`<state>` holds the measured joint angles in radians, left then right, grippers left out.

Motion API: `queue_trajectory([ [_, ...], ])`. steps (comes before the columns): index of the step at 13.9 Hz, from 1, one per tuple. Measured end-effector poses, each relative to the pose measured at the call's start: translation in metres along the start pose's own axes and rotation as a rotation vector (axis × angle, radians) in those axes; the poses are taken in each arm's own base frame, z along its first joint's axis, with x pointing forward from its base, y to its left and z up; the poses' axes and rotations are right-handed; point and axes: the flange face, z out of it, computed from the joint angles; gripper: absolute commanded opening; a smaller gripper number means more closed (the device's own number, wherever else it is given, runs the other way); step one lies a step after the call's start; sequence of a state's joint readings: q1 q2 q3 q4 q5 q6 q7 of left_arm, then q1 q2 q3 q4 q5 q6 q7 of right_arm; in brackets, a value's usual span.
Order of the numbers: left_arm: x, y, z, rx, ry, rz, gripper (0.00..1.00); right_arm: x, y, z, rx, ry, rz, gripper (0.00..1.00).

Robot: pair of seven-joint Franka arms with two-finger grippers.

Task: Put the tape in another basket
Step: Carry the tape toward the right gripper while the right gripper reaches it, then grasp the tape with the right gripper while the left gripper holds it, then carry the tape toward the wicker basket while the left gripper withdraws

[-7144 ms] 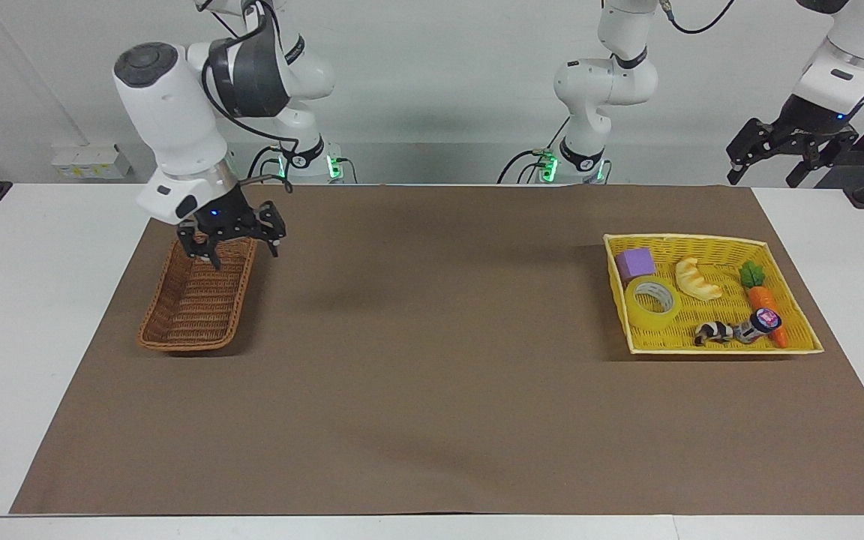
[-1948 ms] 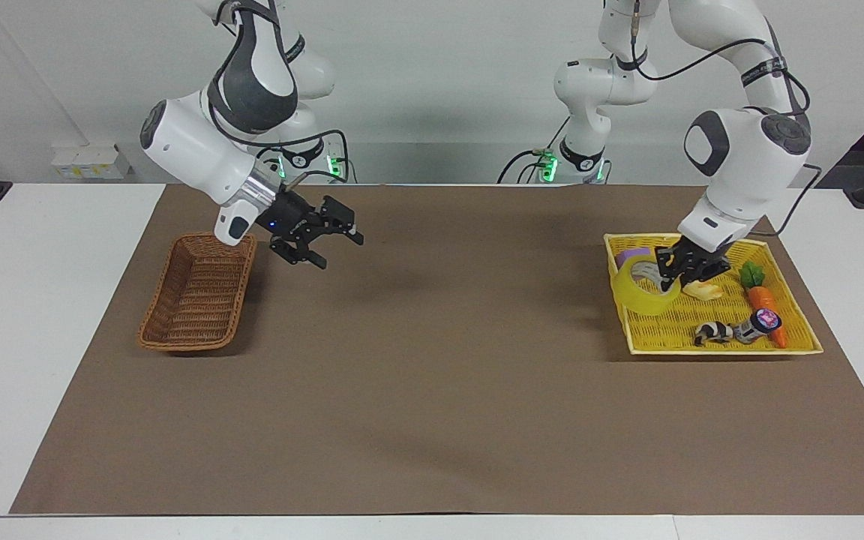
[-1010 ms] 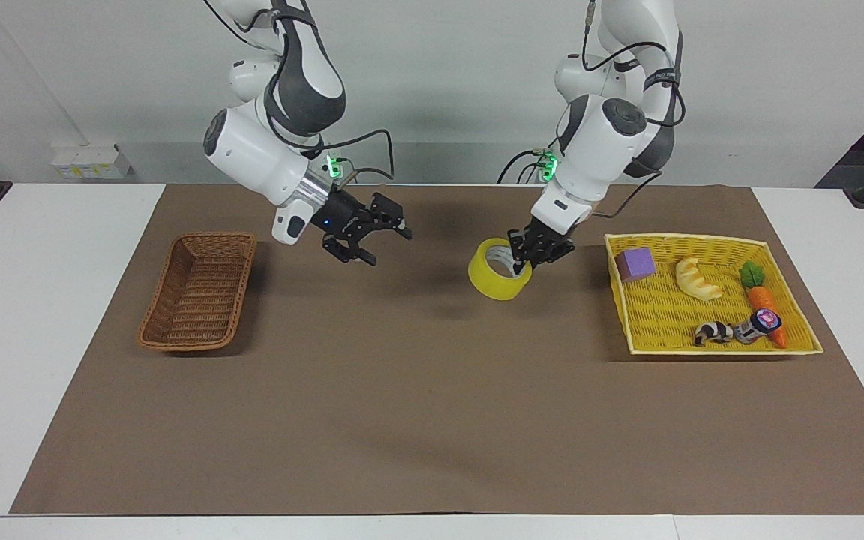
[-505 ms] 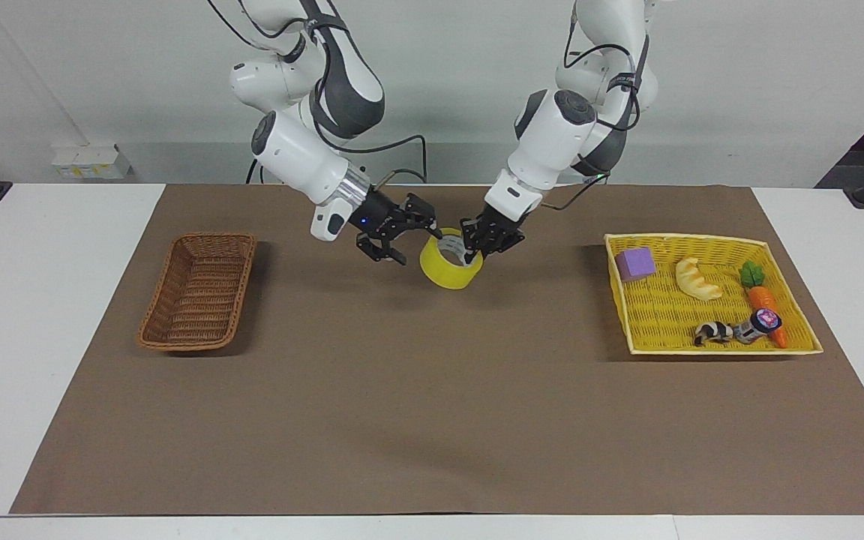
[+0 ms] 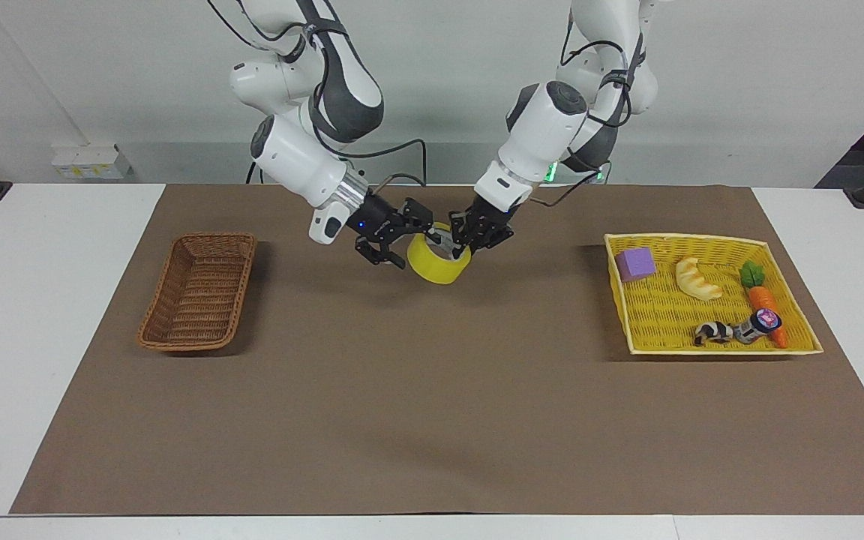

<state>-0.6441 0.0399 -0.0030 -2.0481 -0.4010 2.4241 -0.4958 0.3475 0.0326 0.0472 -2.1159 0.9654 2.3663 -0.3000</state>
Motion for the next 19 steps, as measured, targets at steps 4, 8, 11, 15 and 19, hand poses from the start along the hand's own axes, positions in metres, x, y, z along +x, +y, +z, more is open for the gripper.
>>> queue_trajectory([
  [4,0.001,0.005,0.002,-0.005,-0.001,-0.007,0.0,0.0,-0.003,0.005,0.006,0.009,0.052,0.0],
  [8,0.005,0.008,-0.003,-0.015,0.009,-0.016,0.9,0.003,-0.004,0.012,0.002,0.015,0.104,0.0],
  [11,0.01,0.009,-0.009,-0.023,0.022,-0.022,1.0,0.005,-0.003,0.011,0.002,0.02,0.108,0.0],
  [15,0.02,0.006,-0.018,-0.03,0.041,-0.032,1.0,0.007,-0.003,0.009,0.003,0.024,0.109,0.0],
  [19,0.042,-0.022,-0.044,-0.007,0.018,-0.025,1.0,0.005,-0.003,0.013,-0.003,0.013,0.119,0.0],
])
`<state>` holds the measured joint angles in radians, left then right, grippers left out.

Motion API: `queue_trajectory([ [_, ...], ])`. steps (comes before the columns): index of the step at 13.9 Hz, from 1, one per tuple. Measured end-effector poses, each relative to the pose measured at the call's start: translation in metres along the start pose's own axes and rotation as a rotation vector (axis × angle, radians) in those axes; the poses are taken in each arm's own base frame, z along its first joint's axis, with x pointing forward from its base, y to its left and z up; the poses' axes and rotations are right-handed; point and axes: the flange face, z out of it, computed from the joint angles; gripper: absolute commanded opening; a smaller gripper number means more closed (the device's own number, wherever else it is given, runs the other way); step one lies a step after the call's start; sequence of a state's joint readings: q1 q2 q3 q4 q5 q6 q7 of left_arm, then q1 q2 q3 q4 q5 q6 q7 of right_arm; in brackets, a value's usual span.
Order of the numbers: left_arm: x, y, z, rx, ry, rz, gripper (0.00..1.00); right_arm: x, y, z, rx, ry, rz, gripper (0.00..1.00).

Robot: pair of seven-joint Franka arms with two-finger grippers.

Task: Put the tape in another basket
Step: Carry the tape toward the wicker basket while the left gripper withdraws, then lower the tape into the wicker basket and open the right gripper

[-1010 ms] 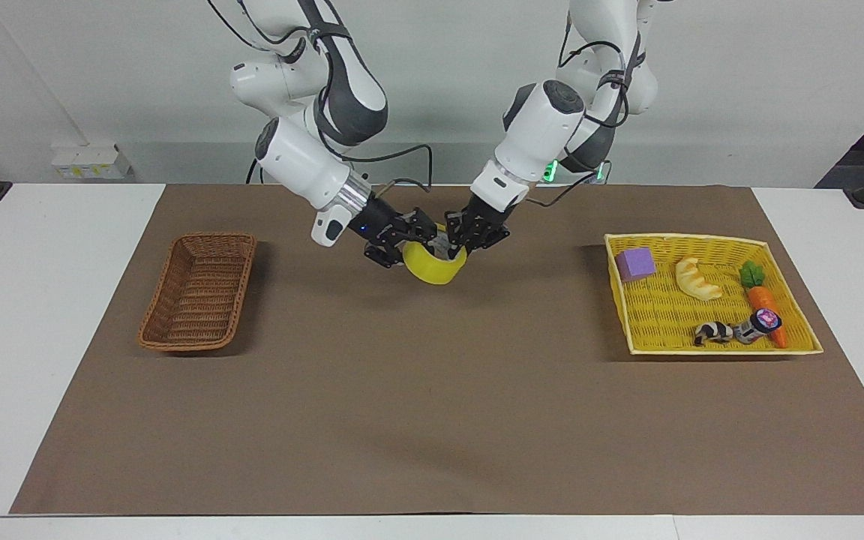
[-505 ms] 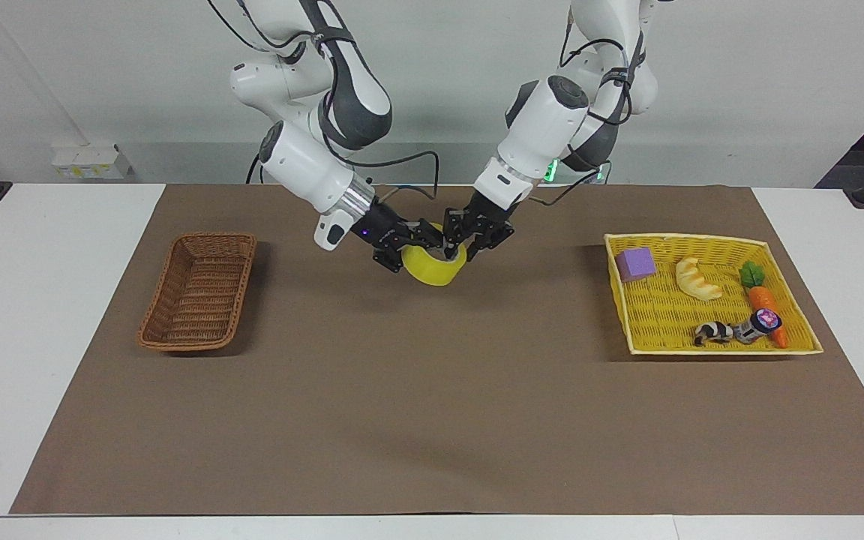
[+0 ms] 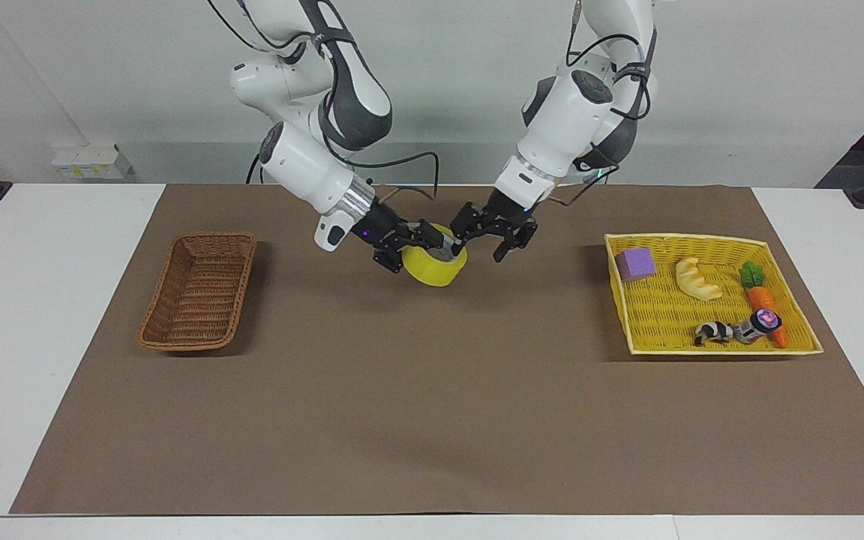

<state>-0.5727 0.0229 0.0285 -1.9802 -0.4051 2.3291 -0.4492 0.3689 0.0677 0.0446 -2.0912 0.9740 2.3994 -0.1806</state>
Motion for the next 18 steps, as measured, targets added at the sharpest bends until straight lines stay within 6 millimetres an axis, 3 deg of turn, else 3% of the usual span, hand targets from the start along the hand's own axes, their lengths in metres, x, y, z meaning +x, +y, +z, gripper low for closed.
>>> queue_trajectory([
  [3,0.015,-0.034,-0.024,0.047,-0.047,0.042,1.0,-0.003,0.001,0.002,-0.09,-0.036,-0.014,0.0],
  [6,0.027,-0.063,-0.033,0.195,-0.029,0.121,1.0,-0.006,0.007,0.004,-0.213,-0.087,-0.048,0.0],
  [9,0.046,-0.094,-0.045,0.276,-0.004,0.176,1.0,0.001,0.028,-0.009,-0.317,-0.145,-0.084,0.0],
  [11,0.068,-0.129,-0.065,0.29,0.01,0.211,1.0,0.016,0.046,-0.038,-0.38,-0.204,-0.077,0.0],
  [14,0.096,-0.173,-0.112,0.309,0.0,0.261,1.0,0.038,0.068,-0.094,-0.436,-0.264,-0.028,0.0],
  [16,0.108,-0.188,-0.146,0.326,-0.007,0.278,1.0,0.05,0.088,-0.132,-0.454,-0.28,0.031,0.0],
  [18,0.111,-0.191,-0.177,0.387,-0.023,0.307,1.0,0.056,0.107,-0.163,-0.52,-0.29,0.051,0.0],
])
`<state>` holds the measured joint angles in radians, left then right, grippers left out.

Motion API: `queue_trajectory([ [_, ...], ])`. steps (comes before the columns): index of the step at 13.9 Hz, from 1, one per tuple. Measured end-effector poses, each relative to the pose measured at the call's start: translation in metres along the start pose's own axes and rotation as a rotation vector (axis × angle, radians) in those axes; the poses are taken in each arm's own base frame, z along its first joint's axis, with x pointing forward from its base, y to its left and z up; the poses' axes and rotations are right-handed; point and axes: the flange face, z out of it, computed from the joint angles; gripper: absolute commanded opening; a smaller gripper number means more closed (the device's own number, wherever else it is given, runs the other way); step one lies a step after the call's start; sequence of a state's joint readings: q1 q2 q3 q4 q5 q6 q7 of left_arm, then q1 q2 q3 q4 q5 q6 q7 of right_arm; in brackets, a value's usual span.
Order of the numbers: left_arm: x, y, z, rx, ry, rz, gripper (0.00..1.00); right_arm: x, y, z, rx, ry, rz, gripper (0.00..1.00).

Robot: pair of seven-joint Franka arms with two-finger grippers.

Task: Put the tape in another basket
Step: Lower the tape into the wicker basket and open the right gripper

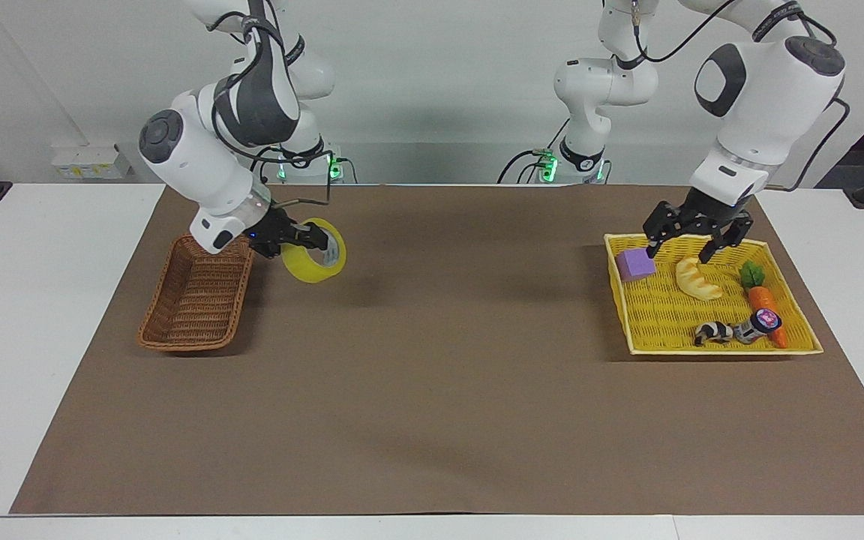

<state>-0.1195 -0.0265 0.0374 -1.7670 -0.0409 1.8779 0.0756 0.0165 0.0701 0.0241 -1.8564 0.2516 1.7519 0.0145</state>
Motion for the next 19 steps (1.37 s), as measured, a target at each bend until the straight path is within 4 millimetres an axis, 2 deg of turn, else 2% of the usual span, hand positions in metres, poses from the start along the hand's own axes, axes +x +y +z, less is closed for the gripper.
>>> queue_trajectory([
  [3,-0.001,-0.003,-0.051,0.057,-0.016,0.037,1.0,0.0,0.029,-0.01,-0.091,-0.007,0.018,0.0],
  [5,-0.006,-0.009,-0.077,0.058,-0.038,0.032,1.0,-0.001,0.053,-0.015,-0.14,-0.009,0.045,0.0],
  [7,-0.009,-0.012,-0.092,0.058,-0.05,0.029,1.0,-0.002,0.092,-0.023,-0.14,-0.003,0.086,0.0],
  [10,-0.01,-0.011,-0.102,0.058,-0.046,0.03,1.0,-0.011,0.165,-0.031,-0.139,0.005,0.148,0.0],
  [12,-0.01,-0.01,-0.103,0.058,-0.045,0.032,1.0,-0.015,0.193,-0.02,-0.171,0.008,0.173,0.0],
  [14,-0.01,-0.009,-0.103,0.058,-0.045,0.033,1.0,-0.017,0.208,0.004,-0.232,-0.01,0.168,0.0],
  [15,-0.01,-0.009,-0.103,0.058,-0.046,0.033,1.0,-0.016,0.213,0.016,-0.243,-0.008,0.165,0.0],
  [16,-0.01,-0.009,-0.103,0.058,-0.046,0.033,1.0,-0.015,0.216,0.026,-0.245,-0.002,0.164,0.05],
  [17,-0.01,-0.009,-0.103,0.058,-0.046,0.033,1.0,-0.014,0.218,0.035,-0.245,0.0,0.161,0.15],
  [19,-0.01,-0.009,-0.102,0.058,-0.046,0.033,1.0,-0.011,0.219,0.05,-0.243,-0.01,0.156,0.17],
])
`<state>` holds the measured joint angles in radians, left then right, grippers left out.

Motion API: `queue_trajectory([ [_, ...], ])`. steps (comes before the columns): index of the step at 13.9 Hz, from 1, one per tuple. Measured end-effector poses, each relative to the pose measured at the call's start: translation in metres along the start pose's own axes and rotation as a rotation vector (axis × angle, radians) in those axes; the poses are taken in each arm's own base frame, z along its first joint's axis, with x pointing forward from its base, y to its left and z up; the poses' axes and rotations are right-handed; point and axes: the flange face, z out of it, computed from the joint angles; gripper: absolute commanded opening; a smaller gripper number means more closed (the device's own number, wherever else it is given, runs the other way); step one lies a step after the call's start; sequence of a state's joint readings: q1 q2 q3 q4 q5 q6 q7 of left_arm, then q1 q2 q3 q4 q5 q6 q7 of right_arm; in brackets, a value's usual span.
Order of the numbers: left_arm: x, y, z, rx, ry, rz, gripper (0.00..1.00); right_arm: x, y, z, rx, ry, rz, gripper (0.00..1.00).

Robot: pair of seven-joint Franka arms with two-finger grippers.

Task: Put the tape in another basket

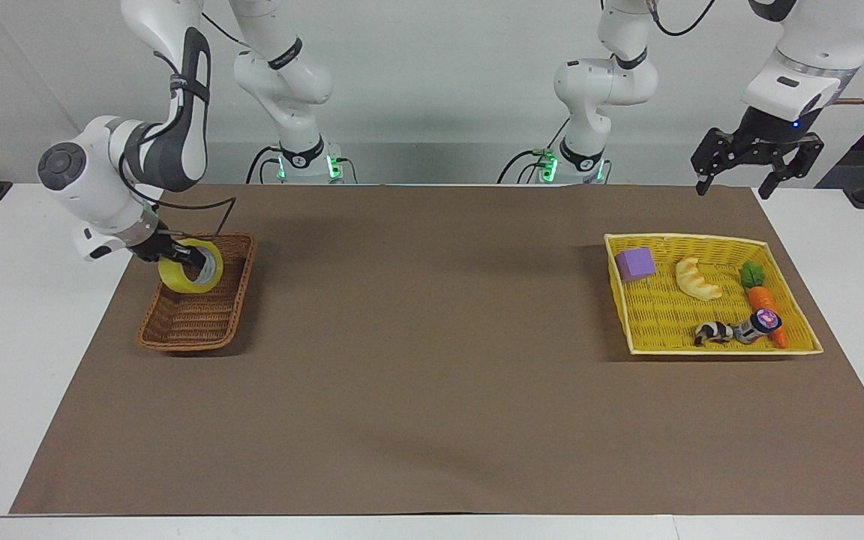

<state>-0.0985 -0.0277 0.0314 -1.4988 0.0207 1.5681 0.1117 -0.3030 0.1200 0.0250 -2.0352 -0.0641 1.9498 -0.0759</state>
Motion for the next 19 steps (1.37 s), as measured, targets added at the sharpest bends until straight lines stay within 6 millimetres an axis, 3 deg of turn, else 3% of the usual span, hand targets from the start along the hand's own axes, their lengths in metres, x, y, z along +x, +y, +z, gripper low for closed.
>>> queue_trajectory([
  [3,0.0,0.0,0.0,0.0,0.0,0.0,1.0,0.002,-0.002,0.015,0.002,-0.021,-0.005,0.3],
  [4,0.0,0.0,0.0,0.0,0.0,0.0,1.0,0.002,-0.003,0.019,0.003,-0.026,-0.005,0.58],
  [5,0.0,0.0,0.0,0.0,0.0,0.0,1.0,0.001,-0.003,0.022,0.004,-0.031,-0.006,1.0],
  [10,0.0,0.0,0.0,0.0,-0.001,-0.001,1.0,0.003,-0.002,0.017,0.001,-0.015,-0.005,1.0],
  [16,0.001,0.0,0.003,-0.002,-0.01,-0.002,1.0,0.012,-0.008,-0.045,-0.011,0.069,-0.017,1.0],
  [19,0.0,-0.001,0.003,-0.002,-0.014,-0.005,1.0,0.016,-0.017,-0.066,-0.016,0.097,-0.032,1.0],
])
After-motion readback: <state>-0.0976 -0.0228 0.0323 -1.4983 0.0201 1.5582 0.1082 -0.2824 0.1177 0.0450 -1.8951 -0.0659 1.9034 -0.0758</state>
